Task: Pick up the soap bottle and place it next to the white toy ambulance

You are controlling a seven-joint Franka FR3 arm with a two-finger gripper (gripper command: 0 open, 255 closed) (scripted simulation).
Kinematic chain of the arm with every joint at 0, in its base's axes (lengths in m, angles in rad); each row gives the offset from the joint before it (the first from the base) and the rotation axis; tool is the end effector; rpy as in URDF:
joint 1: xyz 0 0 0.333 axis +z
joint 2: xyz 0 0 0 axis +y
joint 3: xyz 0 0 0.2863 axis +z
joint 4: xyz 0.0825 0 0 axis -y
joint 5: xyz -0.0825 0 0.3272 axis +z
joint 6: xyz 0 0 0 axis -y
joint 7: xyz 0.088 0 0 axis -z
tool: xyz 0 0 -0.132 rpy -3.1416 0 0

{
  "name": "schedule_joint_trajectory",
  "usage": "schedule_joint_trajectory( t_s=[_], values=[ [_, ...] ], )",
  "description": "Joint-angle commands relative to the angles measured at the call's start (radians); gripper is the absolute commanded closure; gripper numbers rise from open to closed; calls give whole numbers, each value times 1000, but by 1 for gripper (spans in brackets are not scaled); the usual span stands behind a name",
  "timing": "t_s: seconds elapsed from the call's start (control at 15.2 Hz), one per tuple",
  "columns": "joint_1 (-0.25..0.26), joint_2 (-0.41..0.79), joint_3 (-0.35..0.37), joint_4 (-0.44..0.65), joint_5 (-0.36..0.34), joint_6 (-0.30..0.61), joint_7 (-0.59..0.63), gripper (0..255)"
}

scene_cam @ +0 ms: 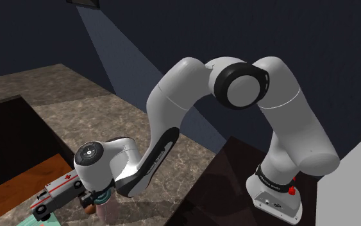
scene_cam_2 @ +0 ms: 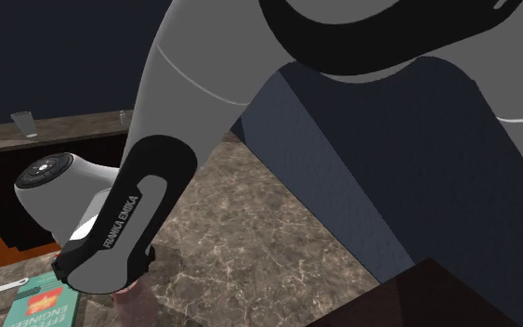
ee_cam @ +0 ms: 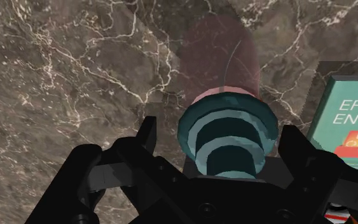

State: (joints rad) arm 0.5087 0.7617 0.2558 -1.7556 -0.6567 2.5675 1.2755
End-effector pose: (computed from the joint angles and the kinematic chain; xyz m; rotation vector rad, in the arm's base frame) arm 0.4488 0.4185 0.1515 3.1005 -0.0745 0.3556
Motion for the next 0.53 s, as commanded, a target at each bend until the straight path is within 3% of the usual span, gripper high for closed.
schedule_joint_trajectory(
  t_s=[0.0, 0.46],
  values=[
    [-11, -60, 20, -39, 17, -23, -8, 0],
    [-16, -84, 29, -51, 26, -34, -13, 0]
  ],
)
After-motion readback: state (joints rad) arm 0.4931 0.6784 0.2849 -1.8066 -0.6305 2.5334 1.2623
